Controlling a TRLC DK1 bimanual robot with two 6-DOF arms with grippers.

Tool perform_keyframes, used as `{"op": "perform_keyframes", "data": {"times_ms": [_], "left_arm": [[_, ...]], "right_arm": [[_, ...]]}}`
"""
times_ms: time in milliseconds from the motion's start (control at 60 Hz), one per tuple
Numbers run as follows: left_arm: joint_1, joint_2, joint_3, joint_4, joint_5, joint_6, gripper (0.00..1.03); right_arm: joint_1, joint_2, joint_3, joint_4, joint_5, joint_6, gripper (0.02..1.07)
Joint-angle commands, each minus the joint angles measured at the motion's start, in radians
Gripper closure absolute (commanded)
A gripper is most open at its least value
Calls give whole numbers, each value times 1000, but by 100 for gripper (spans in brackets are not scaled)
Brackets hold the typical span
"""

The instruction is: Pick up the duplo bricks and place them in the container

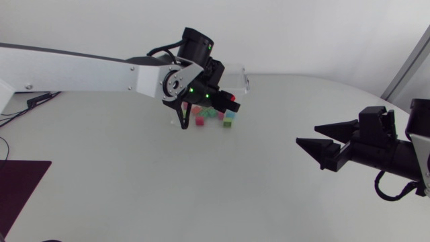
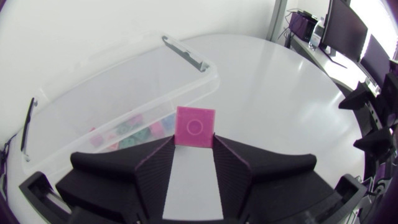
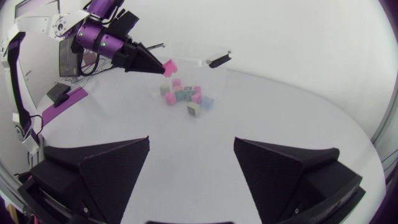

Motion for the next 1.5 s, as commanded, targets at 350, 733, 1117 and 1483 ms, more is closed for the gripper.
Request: {"op": "perform_keyframes", "data": {"times_ms": [350,733,1117,1483], "left_arm": [[104,-51,61,96,-19,-35,84],[197,116,288,-2,-42,-21,64],[222,115,244,-63,-79,34,5],[314,-240,-120,12,-142,82,5]], "right_arm": [[-4,-34,-35,-51,-9,-34,9],[4,-59,-40,-71,0,-32,9],[-5,-123,-46,-96,32,-43,9],[-22,-321,-98,-85,162,-42,9]]}}
